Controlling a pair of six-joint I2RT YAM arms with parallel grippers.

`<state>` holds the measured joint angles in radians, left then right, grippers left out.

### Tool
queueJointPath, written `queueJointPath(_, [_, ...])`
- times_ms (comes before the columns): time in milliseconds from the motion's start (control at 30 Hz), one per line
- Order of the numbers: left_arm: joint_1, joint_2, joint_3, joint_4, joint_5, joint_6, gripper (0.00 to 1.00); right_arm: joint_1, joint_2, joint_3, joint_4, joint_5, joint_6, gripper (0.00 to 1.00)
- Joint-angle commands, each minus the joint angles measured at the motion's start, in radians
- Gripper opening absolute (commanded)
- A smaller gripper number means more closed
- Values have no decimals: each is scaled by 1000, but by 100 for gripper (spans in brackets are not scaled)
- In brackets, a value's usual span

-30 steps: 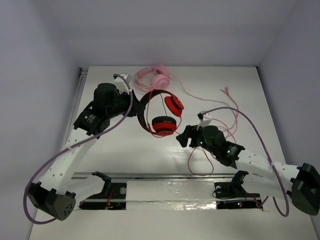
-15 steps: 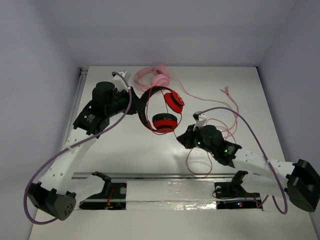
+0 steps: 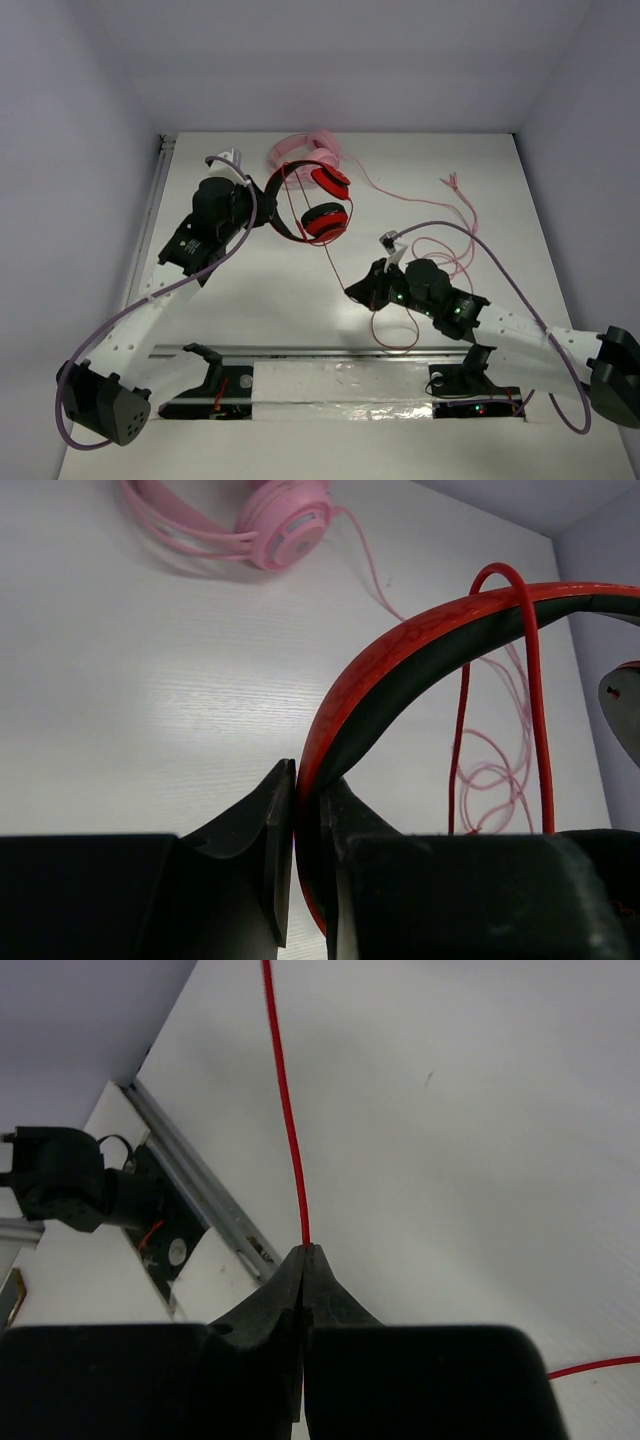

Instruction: Wrap the headphones

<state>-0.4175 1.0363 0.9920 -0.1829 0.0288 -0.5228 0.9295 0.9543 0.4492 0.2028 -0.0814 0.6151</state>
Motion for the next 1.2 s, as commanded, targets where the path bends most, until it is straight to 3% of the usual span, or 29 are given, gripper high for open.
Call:
queueJointPath(0, [3, -35, -22, 149, -133, -52, 0, 64, -20, 68, -51, -15, 11, 0])
queueJointPath(167, [-17, -13, -47, 126, -263, -23, 0, 114, -6, 164, -155, -4, 14, 0])
queueJointPath(467, [-217, 57, -39, -3, -538, 7, 0, 169, 69, 353, -342, -29, 17, 0])
queueJointPath(667, [-323, 119, -50, -108, -607, 12, 0, 169, 21, 436, -424, 72, -9, 0])
queueJointPath(833, [-365, 143, -47, -205, -569, 32, 0, 169, 7, 479, -477, 224, -58, 0])
queueJointPath(1067, [-385, 130, -30, -271, -312, 127, 0, 169, 109, 520, -505, 379, -141, 0])
queueJointPath(1167, [-385, 116, 3, -317, -364, 133, 0, 169, 92, 497, -494, 379, -118, 0])
